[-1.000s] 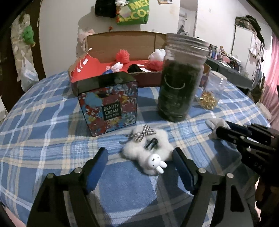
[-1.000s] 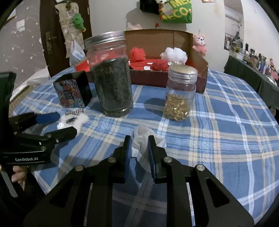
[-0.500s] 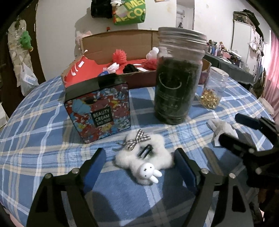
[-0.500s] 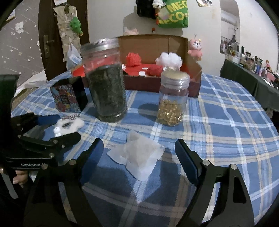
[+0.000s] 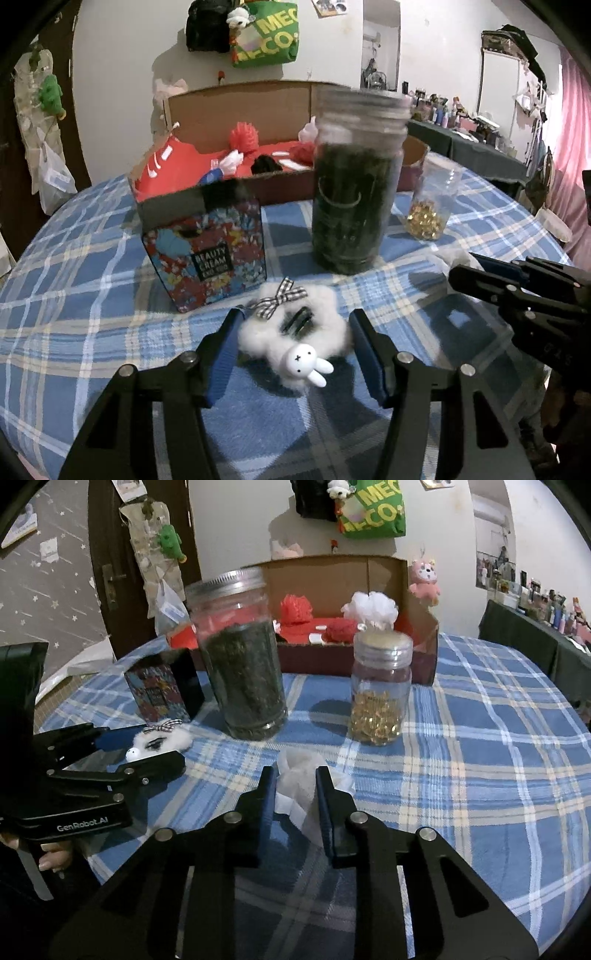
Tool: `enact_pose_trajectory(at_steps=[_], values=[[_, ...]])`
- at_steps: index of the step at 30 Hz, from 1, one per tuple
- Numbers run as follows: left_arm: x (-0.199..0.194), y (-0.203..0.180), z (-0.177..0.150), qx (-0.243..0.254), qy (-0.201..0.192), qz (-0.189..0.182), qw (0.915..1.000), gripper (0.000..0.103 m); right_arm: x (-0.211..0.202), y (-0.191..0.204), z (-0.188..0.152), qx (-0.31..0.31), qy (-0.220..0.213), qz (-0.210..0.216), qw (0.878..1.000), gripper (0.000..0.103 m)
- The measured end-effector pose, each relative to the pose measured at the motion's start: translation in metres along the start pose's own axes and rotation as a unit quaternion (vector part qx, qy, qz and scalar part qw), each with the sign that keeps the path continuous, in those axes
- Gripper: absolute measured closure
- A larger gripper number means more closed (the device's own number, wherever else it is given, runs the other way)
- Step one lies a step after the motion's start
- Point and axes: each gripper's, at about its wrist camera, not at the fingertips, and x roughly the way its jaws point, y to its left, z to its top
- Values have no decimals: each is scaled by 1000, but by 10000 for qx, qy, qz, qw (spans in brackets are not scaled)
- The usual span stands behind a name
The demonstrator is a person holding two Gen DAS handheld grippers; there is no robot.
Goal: Organize soft objects
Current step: 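Lift and carry the white keychain and tissue pad over into the box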
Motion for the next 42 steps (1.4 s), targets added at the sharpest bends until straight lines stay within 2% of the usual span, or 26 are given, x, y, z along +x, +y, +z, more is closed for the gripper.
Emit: enact_pose_trajectory(at_steps=[10, 17, 25, 33, 42], values=[[-24, 3, 19, -6, -289, -36, 9996, 42, -15, 3, 15, -71, -267, -45, 9996, 83], [-33, 12, 41, 36, -288, -57, 9996, 42, -27, 6, 34, -356, -509, -347, 9975, 83], [-37, 21, 62, 57, -292, -107, 9995, 42, -30, -1, 54, -486, -661, -486, 9954, 83], [-27, 31, 80, 143, -224, -19, 9996, 42, -26, -9, 71, -569, -656, -543, 9947, 83], [-9, 33, 101, 374, -47, -205, 9991, 42, -11, -15, 91, -685, -533, -497, 9950, 83]])
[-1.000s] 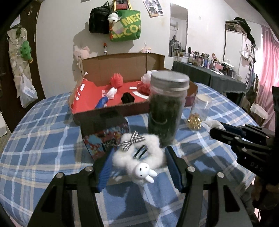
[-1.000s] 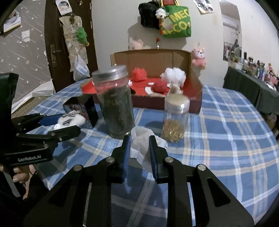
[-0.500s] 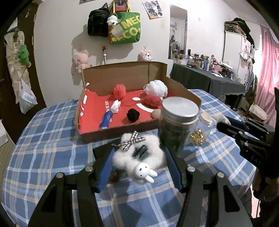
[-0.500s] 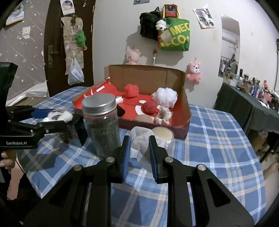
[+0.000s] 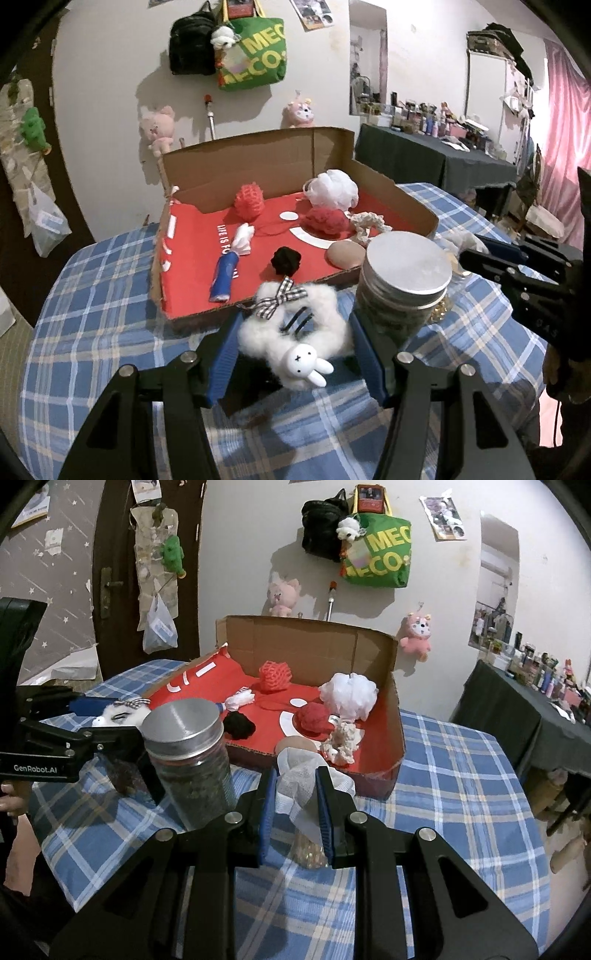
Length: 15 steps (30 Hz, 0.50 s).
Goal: Organize soft objects
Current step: 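Lift and carry the white keychain and tissue pad over into the box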
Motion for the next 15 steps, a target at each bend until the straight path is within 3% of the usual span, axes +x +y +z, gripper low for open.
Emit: enact_pose_trajectory(at_steps=[6, 15], values=[[16, 6, 12, 107, 221, -263, 9994, 42, 18, -5, 12, 2, 188, 256, 9995, 83], [35, 24, 27, 77, 536, -846, 9949, 42, 47, -24, 33, 497, 640, 1267, 9886, 83]])
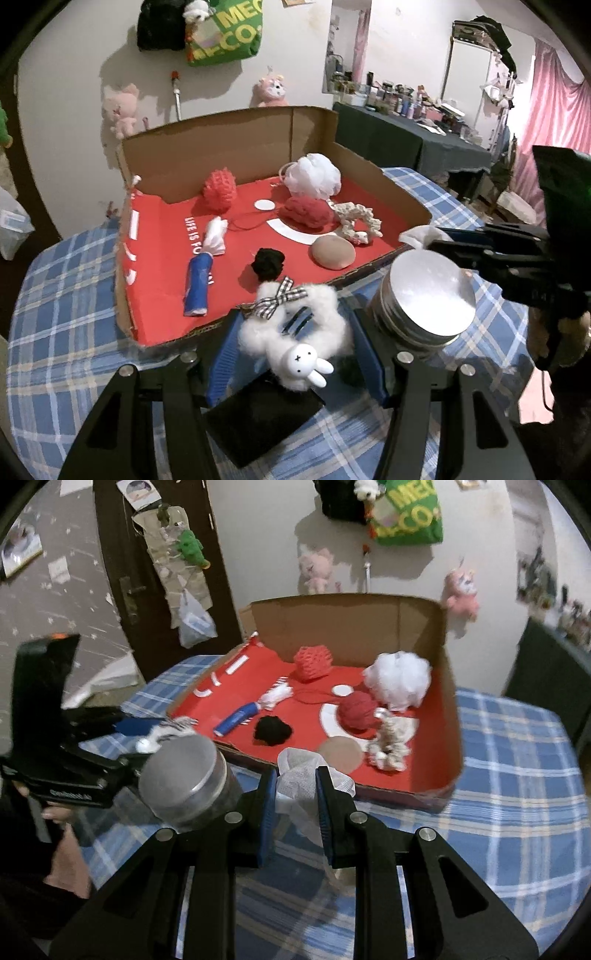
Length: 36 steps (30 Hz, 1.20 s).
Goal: Organize soft objects
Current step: 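Lift and carry the white keychain and tissue pad over into the box, then open the left tool releasing the keychain while the right tool releases the tissue pad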
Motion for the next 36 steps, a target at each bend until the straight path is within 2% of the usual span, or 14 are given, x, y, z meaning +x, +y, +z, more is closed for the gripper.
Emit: enact_pose_trajectory(at_steps=[5, 10, 14, 18, 26, 32, 36], values=[[8, 11, 16, 60, 174, -231, 9996, 42, 18, -11, 21, 221, 353, 608, 9973, 83], [23, 25, 39, 23, 299, -519, 9982, 42, 40, -20, 45, 343, 713, 948, 9923, 83], [48, 41, 65, -110, 528, -718, 9960, 42, 72, -30, 69, 433, 1137, 1091, 9866, 82], [78, 54, 86, -213, 794, -824, 9932, 42, 108, -40, 88, 554, 1589, 1114, 9794, 82], [128, 69, 96, -158, 1186, -575, 9911, 42, 173, -59, 101, 806, 2363, 1024, 9629, 82], [138, 75, 92, -162, 1297, -585, 9897, 42, 195, -61, 102, 780, 2622, 920, 9574, 82], [143, 76, 91, -103, 1357, -502, 9894, 42, 199, -57, 102, 683, 2657, 790, 9584, 82]])
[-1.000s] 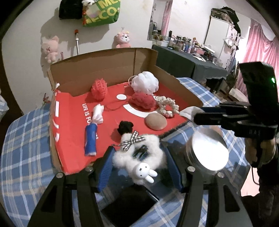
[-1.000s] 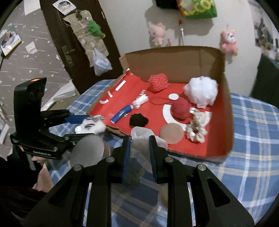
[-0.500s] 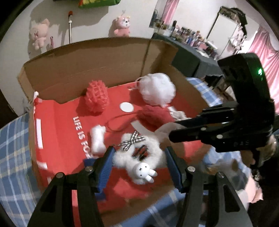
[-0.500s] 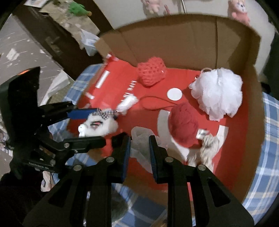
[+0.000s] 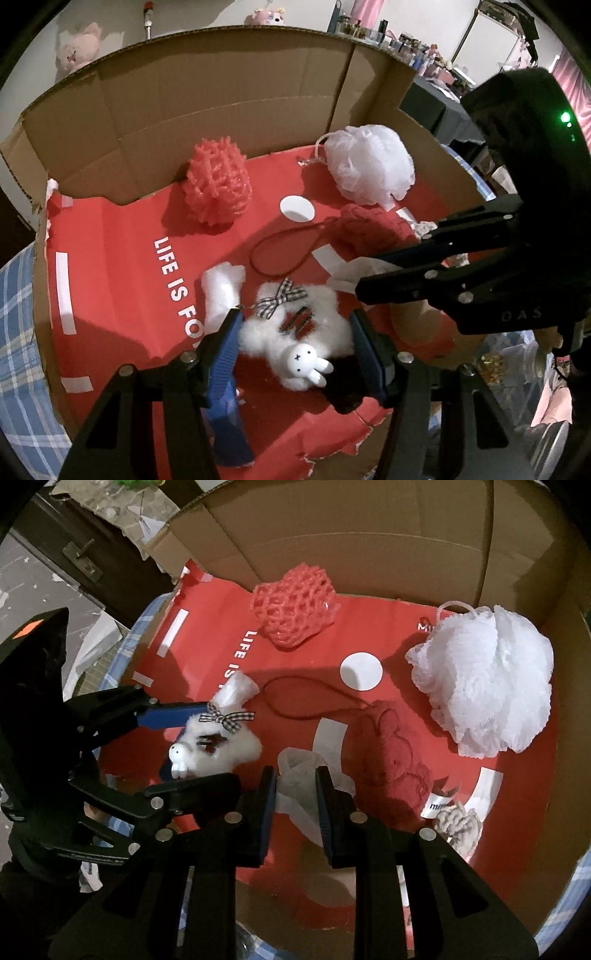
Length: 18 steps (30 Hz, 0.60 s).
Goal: Organize soft objects
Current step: 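Open the left tool releasing the keychain while the right tool releases the tissue pad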
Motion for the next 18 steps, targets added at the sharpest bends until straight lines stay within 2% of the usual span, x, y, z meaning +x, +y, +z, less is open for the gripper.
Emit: enact_pose_trajectory(at_steps=[8, 16, 18], values=[[8, 3, 5, -29, 82, 98, 9999, 42, 0, 2, 4, -90, 30, -253, 9996, 82], [6, 3, 4, -28, 58, 103, 9999, 41, 3, 4, 4, -202, 101, -308, 9993, 81], [4, 4, 2, -43, 50, 101, 9999, 41, 6, 7, 6, -227, 88, -305, 9992, 78]])
